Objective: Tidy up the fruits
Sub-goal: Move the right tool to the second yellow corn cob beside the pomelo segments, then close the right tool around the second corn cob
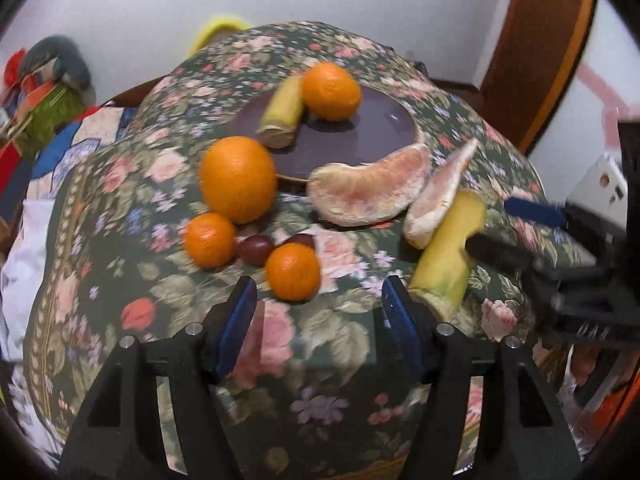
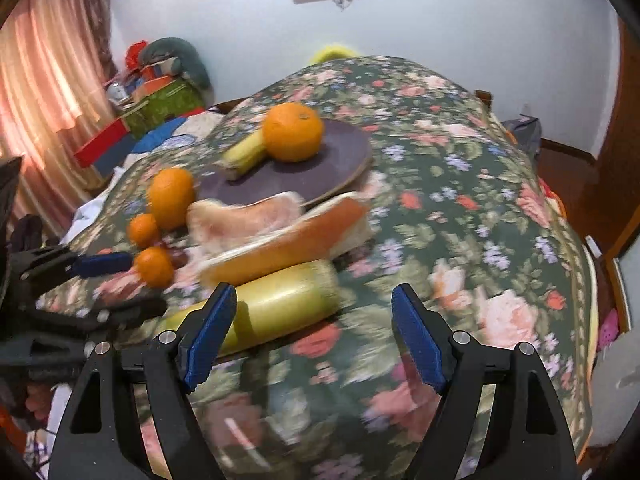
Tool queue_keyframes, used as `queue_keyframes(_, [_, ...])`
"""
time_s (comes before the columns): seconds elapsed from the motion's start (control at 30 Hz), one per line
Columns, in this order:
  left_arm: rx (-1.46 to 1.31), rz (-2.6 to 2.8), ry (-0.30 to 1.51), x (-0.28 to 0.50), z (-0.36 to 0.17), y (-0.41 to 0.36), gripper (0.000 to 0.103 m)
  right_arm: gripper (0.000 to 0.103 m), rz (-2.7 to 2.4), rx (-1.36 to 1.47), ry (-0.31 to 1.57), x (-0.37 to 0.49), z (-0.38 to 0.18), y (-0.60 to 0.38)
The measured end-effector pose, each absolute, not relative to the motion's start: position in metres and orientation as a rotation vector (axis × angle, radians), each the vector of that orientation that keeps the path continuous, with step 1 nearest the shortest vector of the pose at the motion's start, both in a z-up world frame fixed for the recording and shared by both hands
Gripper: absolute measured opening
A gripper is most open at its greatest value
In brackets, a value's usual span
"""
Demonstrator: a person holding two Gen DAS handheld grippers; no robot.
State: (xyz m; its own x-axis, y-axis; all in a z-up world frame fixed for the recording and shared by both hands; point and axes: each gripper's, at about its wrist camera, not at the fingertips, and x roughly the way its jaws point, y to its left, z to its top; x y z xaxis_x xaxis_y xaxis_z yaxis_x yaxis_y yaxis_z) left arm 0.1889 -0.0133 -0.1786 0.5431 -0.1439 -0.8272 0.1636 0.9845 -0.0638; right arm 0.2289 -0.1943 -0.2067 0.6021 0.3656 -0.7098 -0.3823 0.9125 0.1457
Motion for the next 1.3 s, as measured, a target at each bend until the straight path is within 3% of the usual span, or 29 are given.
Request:
queue_keyframes(0.07, [-0.003, -0.165, 0.965, 0.181, -0.175, 0.001, 0.065, 0.079, 0.441, -0.020, 0.834, 0.226, -0.210, -0.186])
queue_keyframes(0.2, [-0.025, -0.132, 0.954, 0.170, -0.172, 0.019, 0.065, 0.095, 0.429, 0.032, 0.867, 0.225, -0.220, -0.171])
queue_keyframes(0.53, [-0.102, -0.099, 0.964, 0.161, -0.181, 0.044, 0.065, 0.103, 0.345, -0.043, 0.915, 0.232, -0.233, -0.140])
queue_keyframes(0.83, [-0.097, -0.146, 0.948, 0.168, -0.184, 0.022, 0.064, 0.083, 0.359, -0.077, 0.862, 0.213, -0.224, -0.174])
queue_keyframes(1.07, [-0.093, -0.166, 0.971, 0.184, -0.194, 0.006, 0.045, 0.077, 0.340, -0.082, 0.859, 0.199, -0.222, -0.212])
queue_keyframes(1.17, [-0.092, -0.164, 0.978, 0.191, -0.198, 0.002, 0.043, 0.076, 0.325, -0.074, 0.859, 0.196, -0.221, -0.225])
queue_keyframes(1.3, [-0.089, -0.158, 0.969, 0.196, -0.198, 0.000, 0.043, 0.063, 0.363, -0.020, 0.874, 0.196, -0.217, -0.234])
